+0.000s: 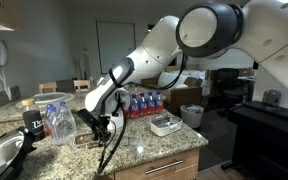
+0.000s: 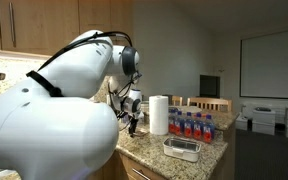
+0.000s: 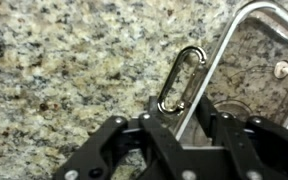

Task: Move the bowl and then pick up the lid and put it on the bowl

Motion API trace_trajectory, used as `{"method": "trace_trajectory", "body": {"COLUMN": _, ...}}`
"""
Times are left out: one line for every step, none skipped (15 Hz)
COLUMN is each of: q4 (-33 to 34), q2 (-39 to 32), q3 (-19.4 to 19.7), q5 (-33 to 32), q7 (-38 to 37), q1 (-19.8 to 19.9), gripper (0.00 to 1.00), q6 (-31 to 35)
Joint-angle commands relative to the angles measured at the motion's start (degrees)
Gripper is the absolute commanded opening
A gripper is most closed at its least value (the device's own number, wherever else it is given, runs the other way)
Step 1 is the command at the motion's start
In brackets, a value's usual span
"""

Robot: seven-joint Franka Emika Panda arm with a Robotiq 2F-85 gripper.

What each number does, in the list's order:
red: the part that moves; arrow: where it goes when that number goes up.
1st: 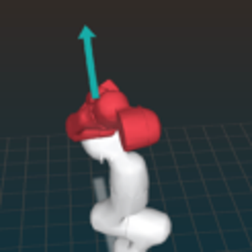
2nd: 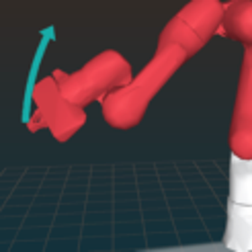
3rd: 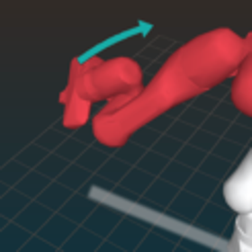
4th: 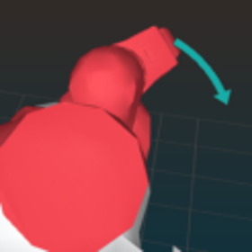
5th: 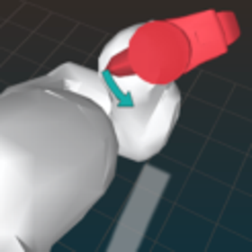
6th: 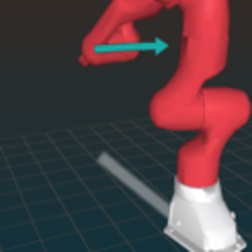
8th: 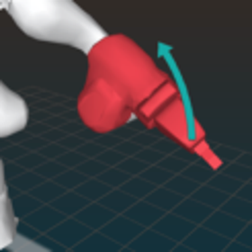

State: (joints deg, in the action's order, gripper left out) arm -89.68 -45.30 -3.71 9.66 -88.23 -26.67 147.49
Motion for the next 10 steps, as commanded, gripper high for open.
{"method": "trace_trajectory", "body": {"q4": 0.99, "q2": -1.10, "q3": -0.58, "q5": 0.14, "q7": -1.25, "q1": 0.43, "gripper": 0.12, "q6": -0.33}}
{"method": "trace_trajectory", "body": {"q4": 1.03, "q2": -1.08, "q3": -0.50, "q5": 0.13, "q7": -1.43, "q1": 0.32, "gripper": 0.09, "q6": -0.06}}
{"method": "trace_trajectory", "body": {"q4": 0.86, "q2": -0.99, "q3": -0.36, "q5": 0.07, "q7": -1.64, "q1": 0.19, "gripper": 0.10, "q6": 0.24}}
{"method": "trace_trajectory", "body": {"q4": 0.80, "q2": -0.88, "q3": -0.30, "q5": 0.09, "q7": -1.81, "q1": 0.16, "gripper": 0.04, "q6": 0.29}}
{"method": "trace_trajectory", "body": {"q4": 0.56, "q2": -0.75, "q3": -0.05, "q5": 0.03, "q7": -2.26, "q1": 0.00, "gripper": 0.05, "q6": 0.92}}
{"method": "trace_trajectory", "body": {"q4": 0.21, "q2": -0.54, "q3": 0.05, "q5": 0.09, "q7": -2.57, "q1": -0.05, "gripper": 0.06, "q6": 1.48}}
{"method": "trace_trajectory", "body": {"q4": -0.17, "q2": -0.26, "q3": 0.33, "q5": 0.01, "q7": -3.31, "q1": -0.29, "gripper": 0.07, "q6": 2.19}}
{"method": "trace_trajectory", "body": {"q4": -0.55, "q2": 0.00, "q3": 0.42, "q5": 0.01, "q7": -3.86, "q1": -0.42, "gripper": 0.07, "q6": 3.04}}
{"method": "trace_trajectory", "body": {"q4": -1.14, "q2": 0.33, "q3": 0.69, "q5": -0.04, "q7": -4.65, "q1": -0.69, "gripper": 0.08, "q6": 4.24}}
{"method": "trace_trajectory", "body": {"q4": -1.54, "q2": 0.52, "q3": 0.84, "q5": -0.04, "q7": -5.49, "q1": -0.89, "gripper": 0.08, "q6": 5.28}}
